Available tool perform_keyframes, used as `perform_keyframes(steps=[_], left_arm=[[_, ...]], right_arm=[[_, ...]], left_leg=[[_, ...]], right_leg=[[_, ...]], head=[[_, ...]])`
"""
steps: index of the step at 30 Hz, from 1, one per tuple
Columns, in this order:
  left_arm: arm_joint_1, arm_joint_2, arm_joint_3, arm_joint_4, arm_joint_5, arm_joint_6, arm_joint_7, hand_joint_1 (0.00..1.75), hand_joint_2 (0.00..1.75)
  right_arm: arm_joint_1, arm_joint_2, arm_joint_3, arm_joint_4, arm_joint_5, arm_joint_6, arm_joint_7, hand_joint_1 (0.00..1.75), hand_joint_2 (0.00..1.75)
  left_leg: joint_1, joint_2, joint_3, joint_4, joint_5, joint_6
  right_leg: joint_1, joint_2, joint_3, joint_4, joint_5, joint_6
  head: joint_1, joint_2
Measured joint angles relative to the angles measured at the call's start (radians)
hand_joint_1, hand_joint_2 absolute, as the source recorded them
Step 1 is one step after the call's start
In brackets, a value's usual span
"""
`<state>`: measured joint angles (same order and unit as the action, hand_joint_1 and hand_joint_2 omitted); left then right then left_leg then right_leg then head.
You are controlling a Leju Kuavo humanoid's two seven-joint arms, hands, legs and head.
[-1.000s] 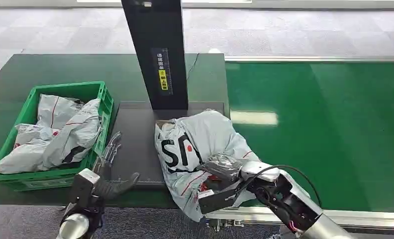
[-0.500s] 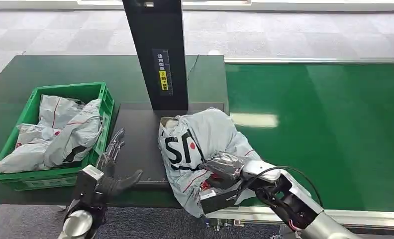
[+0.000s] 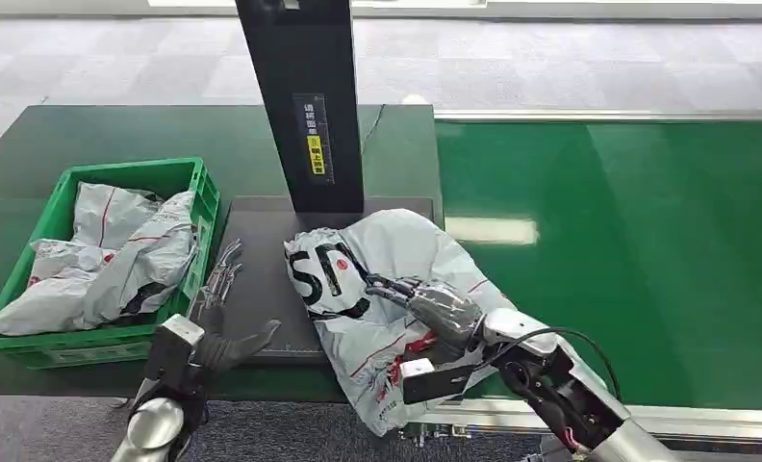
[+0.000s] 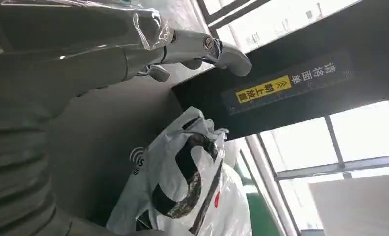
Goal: Moved the parcel from conveyor to table for the left to box.
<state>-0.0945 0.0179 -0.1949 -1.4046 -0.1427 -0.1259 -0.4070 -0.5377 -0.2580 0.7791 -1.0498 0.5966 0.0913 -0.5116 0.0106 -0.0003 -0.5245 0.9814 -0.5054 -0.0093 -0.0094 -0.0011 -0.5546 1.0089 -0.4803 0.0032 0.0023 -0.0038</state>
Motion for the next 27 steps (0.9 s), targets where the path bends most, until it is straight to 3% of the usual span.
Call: perform_keyframes(steps=[3,11,21,22,27], left_arm=[[0.0,0.0,-0.008,0.0,0.0,0.002,-0.008,0.0,1.75],[0.009,0.0,-0.016,0.0,0.0,0.016,-0.015,0.0,1.75],[0.039,-0.013,-0.049,-0.01,-0.014,0.019,-0.016,0.0,1.75],[0.041,-0.015,-0.053,-0.01,-0.016,0.019,-0.016,0.0,1.75],[0.036,-0.027,-0.09,-0.007,0.007,-0.011,-0.026,0.0,1.75]], right_arm=[[0.002,0.022,-0.054,-0.003,-0.152,0.098,0.0,0.0,1.75],[0.001,0.043,-0.131,-0.026,-0.225,0.103,0.001,0.0,1.75],[0.05,0.075,-0.225,-0.101,-0.253,-0.185,-0.012,0.0,1.75],[0.054,0.077,-0.232,-0.107,-0.256,-0.194,-0.012,0.0,0.0],[0.083,0.091,-0.278,-0.141,-0.348,-0.266,-0.002,0.0,0.0]], left_leg=[[0.0,0.0,-0.001,0.0,0.0,0.0],[0.0,0.0,-0.001,0.0,0.0,0.0],[0.0,0.0,-0.002,0.0,0.0,0.0],[0.0,0.0,-0.002,0.0,0.0,0.0],[0.0,0.0,-0.002,0.0,0.0,0.0]], right_leg=[[0.0,0.0,-0.001,0.0,0.0,0.0],[0.0,0.0,-0.002,0.0,0.0,0.0],[0.0,0.0,-0.002,0.0,0.0,0.0],[0.0,0.0,-0.002,0.0,0.0,0.0],[0.0,0.0,-0.003,0.0,0.0,0.0]], head=[[0.0,0.0],[0.0,0.0],[0.0,0.0],[0.0,0.0],[0.0,0.0]])
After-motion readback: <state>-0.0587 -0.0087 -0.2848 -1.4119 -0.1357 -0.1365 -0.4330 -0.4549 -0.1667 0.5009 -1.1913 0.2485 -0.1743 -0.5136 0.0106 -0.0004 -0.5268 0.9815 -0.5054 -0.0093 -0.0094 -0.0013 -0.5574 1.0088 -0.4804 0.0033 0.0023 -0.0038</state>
